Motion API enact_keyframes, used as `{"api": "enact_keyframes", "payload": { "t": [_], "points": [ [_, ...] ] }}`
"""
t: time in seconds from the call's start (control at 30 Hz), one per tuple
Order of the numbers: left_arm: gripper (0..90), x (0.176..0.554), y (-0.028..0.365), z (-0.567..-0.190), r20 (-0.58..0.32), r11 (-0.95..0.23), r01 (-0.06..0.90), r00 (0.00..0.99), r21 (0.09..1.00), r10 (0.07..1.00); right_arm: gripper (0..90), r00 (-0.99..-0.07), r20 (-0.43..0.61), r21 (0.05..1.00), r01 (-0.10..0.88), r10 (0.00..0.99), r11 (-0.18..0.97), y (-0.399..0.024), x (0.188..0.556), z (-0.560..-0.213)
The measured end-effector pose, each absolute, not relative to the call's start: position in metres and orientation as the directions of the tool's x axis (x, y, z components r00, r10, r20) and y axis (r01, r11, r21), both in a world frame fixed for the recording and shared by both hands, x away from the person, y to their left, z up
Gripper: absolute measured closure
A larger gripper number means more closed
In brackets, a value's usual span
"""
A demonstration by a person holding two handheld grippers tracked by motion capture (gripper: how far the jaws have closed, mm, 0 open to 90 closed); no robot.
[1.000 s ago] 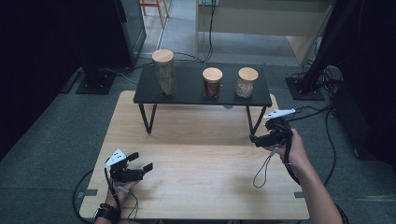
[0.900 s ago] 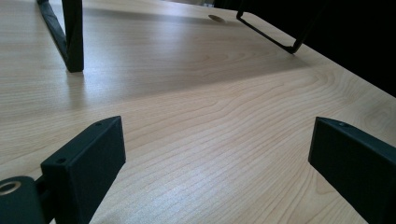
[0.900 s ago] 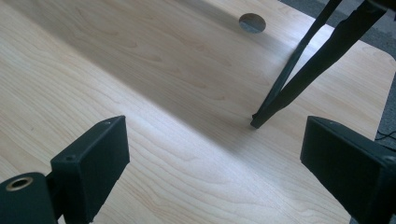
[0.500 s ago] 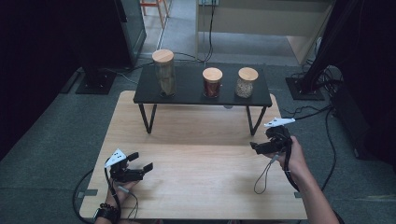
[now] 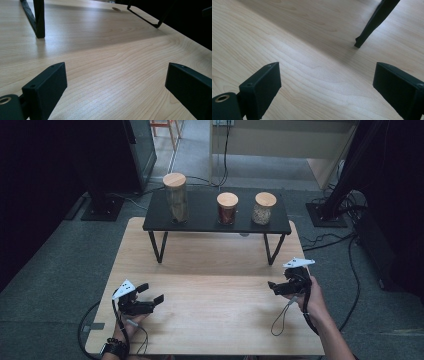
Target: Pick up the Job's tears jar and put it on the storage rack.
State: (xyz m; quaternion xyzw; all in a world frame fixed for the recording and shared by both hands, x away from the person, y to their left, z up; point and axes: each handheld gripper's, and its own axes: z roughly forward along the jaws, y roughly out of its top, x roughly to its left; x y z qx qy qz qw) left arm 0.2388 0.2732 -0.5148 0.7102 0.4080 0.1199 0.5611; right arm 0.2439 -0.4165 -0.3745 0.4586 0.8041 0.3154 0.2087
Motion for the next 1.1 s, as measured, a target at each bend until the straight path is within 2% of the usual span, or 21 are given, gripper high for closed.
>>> {"api": "enact_keyframes", "payload": {
  "t": [1.1],
  "points": [
    [4.0, 0.238, 0.272, -0.514, -0.28, -0.044, 0.443, 0.637, 0.895, 0.718, 7.7, -0.49, -0.022, 0.763, 0.555, 0.872, 0.331, -0.443, 0.215, -0.429]
  ]
}}
